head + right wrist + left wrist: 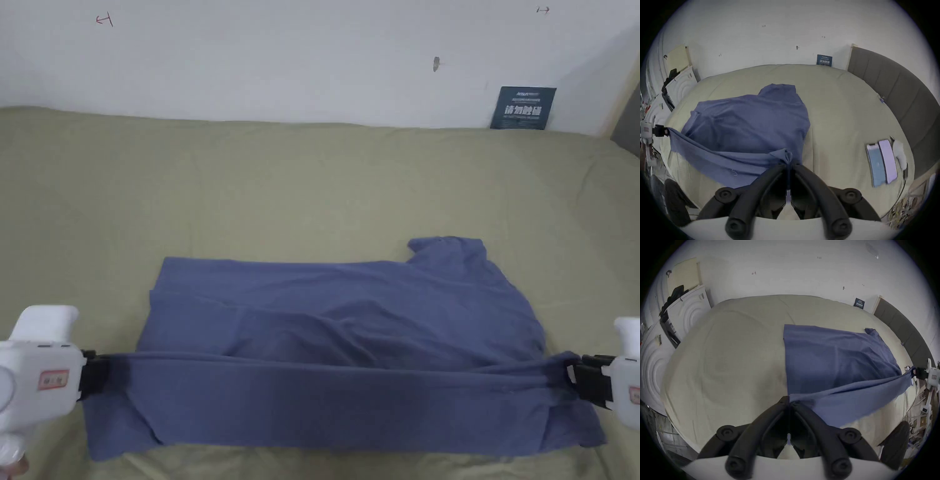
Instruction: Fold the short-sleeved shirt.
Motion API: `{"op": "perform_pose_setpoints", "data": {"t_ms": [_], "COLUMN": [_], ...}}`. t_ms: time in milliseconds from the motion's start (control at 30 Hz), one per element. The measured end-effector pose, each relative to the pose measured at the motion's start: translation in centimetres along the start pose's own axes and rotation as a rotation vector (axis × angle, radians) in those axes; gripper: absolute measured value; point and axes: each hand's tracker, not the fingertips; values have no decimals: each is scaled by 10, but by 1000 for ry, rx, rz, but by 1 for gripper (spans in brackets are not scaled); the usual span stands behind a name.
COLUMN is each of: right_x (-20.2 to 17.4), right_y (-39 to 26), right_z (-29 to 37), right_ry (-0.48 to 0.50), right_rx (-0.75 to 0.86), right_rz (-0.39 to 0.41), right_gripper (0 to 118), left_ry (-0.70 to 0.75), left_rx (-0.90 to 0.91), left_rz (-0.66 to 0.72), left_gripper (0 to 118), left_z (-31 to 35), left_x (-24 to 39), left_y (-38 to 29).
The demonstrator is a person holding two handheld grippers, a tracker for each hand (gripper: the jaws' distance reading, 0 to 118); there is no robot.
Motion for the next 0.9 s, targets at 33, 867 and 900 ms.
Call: {"op": "perform_pose_setpoints", "data": {"t_ms": [33, 867, 900], "right_x": [0, 27, 25], "right_y": [8, -49, -56], "right_z": [-13, -1, 1], "right_ry": [-3, -27, -24], "right_rx": [-13, -43, -43], "right_rz": [1, -158, -163], "right_gripper": [2, 0, 0], "left_ry": [-8, -2, -12], "left_rx": [-14, -49, -43], "left_rz": [9, 75, 77], "left_gripper": [2, 0, 1], "left_z": [-10, -22, -25], "left_x": [0, -23, -23], "left_y": [9, -42, -44]}}
